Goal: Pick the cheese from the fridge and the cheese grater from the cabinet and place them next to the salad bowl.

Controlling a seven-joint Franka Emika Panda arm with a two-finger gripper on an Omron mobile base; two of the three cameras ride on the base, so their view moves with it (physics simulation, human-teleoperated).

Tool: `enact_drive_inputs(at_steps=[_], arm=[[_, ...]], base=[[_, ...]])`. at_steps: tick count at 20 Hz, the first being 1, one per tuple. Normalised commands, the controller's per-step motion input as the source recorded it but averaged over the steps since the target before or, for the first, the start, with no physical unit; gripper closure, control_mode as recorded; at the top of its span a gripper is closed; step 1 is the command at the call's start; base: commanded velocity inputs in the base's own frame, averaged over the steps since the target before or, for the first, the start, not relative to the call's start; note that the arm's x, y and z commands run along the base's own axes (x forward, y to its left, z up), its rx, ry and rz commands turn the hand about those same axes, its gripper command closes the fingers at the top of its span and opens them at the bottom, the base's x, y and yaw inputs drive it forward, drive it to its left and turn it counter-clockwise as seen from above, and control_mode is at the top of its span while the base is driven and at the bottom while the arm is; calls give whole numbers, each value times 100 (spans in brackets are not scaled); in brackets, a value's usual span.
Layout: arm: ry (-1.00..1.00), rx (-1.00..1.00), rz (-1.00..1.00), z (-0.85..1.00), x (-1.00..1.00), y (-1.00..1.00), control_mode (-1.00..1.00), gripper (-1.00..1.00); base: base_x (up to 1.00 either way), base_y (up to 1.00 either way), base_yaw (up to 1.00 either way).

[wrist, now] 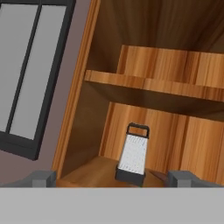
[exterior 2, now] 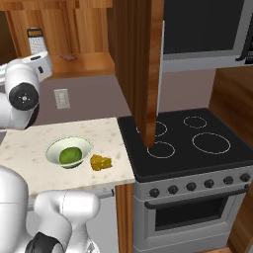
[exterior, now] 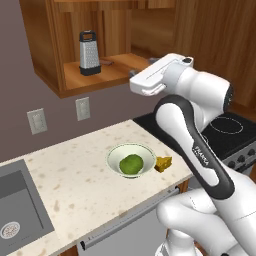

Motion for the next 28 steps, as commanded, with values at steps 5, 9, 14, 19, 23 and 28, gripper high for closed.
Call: enact_drive_inputs(at_steps=[5,9,14,19,23,28], arm=[[0,0,0,12,10,2,-100,-100],[1,3,0,16,11,8,-100,-100],[4,5,1,8,11,6,-100,-100],[4,2,0,-1,22,9,-100,-100],[1,0,0,0,21,15,-100,-100],[0,0,0,0,22,21,-100,-100]], base=[[0,0,0],[0,0,0],[0,0,0],[0,0,0],[0,0,0],[0,0,0]])
